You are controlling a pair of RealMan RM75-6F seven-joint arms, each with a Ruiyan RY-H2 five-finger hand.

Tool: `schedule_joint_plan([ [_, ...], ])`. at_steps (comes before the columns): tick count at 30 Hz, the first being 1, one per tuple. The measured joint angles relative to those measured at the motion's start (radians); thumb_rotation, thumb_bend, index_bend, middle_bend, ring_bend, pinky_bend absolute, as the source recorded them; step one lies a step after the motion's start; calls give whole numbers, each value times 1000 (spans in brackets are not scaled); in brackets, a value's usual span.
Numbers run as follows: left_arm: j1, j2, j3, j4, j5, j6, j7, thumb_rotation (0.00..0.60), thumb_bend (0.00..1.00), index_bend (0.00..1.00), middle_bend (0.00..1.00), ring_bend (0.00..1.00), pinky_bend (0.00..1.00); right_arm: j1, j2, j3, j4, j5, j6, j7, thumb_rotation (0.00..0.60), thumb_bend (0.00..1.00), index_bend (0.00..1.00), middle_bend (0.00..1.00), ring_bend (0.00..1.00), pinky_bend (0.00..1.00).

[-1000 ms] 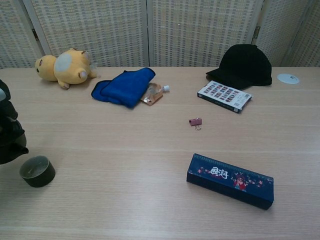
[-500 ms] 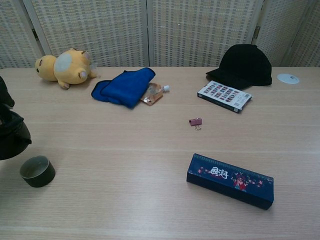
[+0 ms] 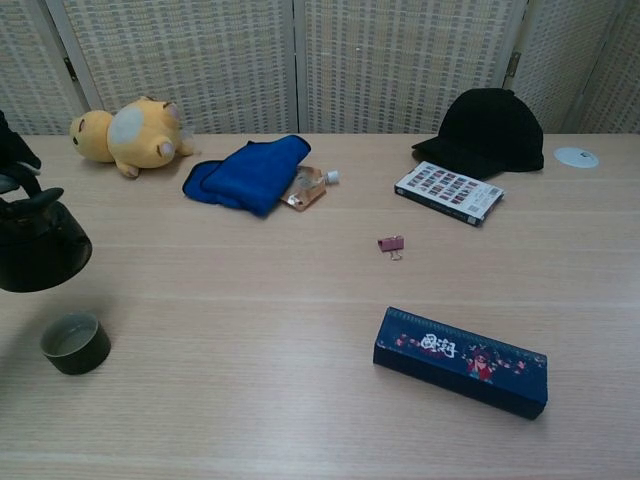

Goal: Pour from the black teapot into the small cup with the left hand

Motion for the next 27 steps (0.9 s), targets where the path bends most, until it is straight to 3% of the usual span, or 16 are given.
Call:
schedule_joint_plan([
  [12,-51,-94,-52,145,-90,-70,-134,492,413,973,1000,953,316,0,-4,3,16,15,-10,10,600,160,239,279,170,172],
  [16,-68,-126,-67,203,-116,-90,-164,389,412,973,1000,953,316,1,-5,4,20,19,-13,13,600,160,239,279,170,172],
  [22,-89,-155,-81,254,-144,-114,-182,284,393,972,1000,953,316,3,-6,6,24,22,-18,14,600,160,239,279,170,172],
  [27,-98,-168,-88,286,-168,-128,-177,274,370,969,1000,952,316,2,-7,6,26,24,-18,17,600,159,239,279,170,172],
])
